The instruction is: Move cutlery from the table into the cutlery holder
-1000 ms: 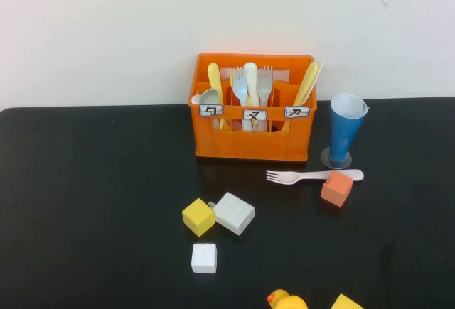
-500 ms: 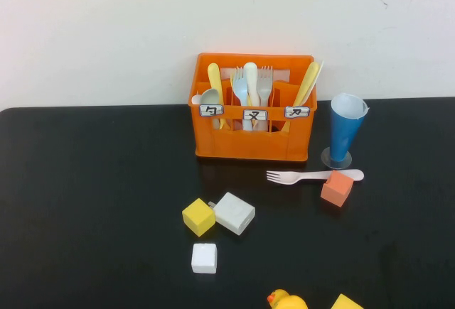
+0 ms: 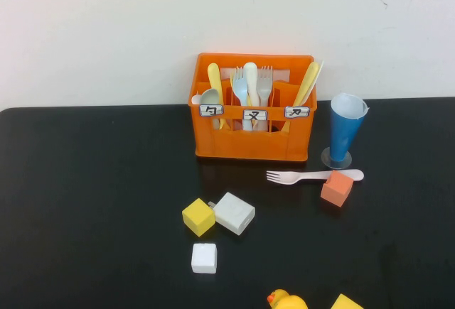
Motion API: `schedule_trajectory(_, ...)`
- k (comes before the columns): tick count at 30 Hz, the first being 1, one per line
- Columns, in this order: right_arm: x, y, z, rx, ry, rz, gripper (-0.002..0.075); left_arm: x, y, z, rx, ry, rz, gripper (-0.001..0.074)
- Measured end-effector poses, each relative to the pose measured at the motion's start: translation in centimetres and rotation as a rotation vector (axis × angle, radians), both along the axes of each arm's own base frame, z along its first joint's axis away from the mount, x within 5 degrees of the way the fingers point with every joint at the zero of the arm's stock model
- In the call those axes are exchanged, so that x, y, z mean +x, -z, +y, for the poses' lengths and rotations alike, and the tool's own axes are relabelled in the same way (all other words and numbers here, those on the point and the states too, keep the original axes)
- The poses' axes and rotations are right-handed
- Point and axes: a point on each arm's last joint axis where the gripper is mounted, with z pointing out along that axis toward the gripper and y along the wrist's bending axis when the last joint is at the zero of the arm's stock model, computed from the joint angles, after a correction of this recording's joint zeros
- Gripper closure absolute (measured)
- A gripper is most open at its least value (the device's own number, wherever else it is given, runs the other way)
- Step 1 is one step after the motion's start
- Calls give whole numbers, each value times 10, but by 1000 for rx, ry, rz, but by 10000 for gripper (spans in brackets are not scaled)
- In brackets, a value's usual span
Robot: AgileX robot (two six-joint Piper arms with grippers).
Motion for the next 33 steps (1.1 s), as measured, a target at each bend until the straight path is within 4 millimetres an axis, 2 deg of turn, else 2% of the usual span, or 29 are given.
schedule_trajectory(17, 0, 0, 2, 72, 3, 0, 729, 0, 0, 0, 0, 0, 0, 736)
schedule_trajectory(19, 0, 0, 5, 151, -2, -5, 729, 0, 0, 0, 0, 0, 0, 736)
schedule_trajectory(22, 0, -1, 11, 369, 0, -12, 729, 0, 0, 0, 0, 0, 0, 736)
schedule_trajectory(25, 0, -4, 20, 730, 14, -5, 729, 0, 0, 0, 0, 0, 0, 736)
schedule_trajectory(27, 1, -7, 24, 880, 15, -7, 729, 0, 0, 0, 0, 0, 0, 736)
schedule_trajectory(30, 1, -10, 25, 977, 17, -28, 729, 0, 0, 0, 0, 0, 0, 736)
schedule_trajectory(33, 2, -11, 24, 970, 15, -48, 729, 0, 0, 0, -2, -1, 0, 736)
